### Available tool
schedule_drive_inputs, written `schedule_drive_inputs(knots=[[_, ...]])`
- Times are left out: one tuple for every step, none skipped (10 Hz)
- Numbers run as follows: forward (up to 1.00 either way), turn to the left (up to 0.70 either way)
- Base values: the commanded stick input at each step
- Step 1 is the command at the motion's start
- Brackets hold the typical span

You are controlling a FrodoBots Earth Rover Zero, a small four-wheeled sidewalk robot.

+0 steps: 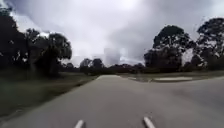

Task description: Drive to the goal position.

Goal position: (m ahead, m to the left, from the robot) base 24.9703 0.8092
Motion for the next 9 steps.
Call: schedule_drive_inputs(knots=[[0.85, 0.00], [0.85, 0.00], [0.85, 0.00], [0.85, 0.00], [0.85, 0.00], [0.85, 0.00], [0.85, 0.00], [0.85, 0.00], [0.85, 0.00]])
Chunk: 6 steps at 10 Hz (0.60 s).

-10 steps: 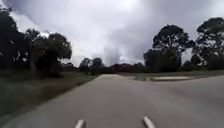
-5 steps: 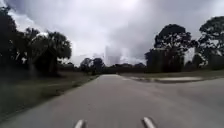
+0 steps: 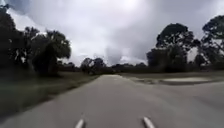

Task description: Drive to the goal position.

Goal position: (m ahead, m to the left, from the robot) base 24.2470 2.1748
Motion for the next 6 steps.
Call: schedule_drive_inputs(knots=[[0.85, 0.00], [0.85, 0.00], [0.85, 0.00], [0.85, 0.00], [0.85, 0.00], [0.85, 0.00]])
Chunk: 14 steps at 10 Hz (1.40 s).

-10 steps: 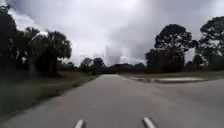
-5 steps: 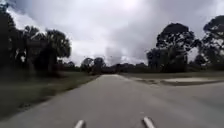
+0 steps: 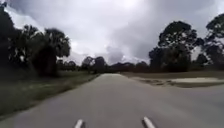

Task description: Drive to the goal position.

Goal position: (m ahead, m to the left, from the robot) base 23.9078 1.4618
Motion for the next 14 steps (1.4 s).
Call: schedule_drive_inputs(knots=[[0.85, 0.00], [0.85, 0.00], [0.85, 0.00], [0.85, 0.00], [0.85, 0.00], [0.85, 0.00], [0.85, 0.00], [0.85, 0.00], [0.85, 0.00], [0.85, 0.00], [0.85, 0.00], [0.85, 0.00], [0.85, 0.00], [0.85, 0.00]])
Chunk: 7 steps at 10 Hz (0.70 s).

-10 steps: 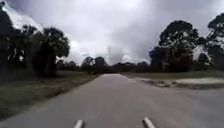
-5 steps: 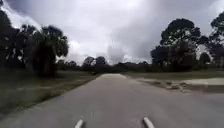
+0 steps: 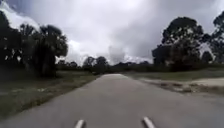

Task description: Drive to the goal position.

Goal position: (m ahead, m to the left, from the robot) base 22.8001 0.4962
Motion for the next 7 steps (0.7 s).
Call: schedule_drive_inputs(knots=[[0.85, 0.00], [0.85, 0.00], [0.85, 0.00], [0.85, 0.00], [0.85, 0.00], [0.85, 0.00], [0.85, 0.00]])
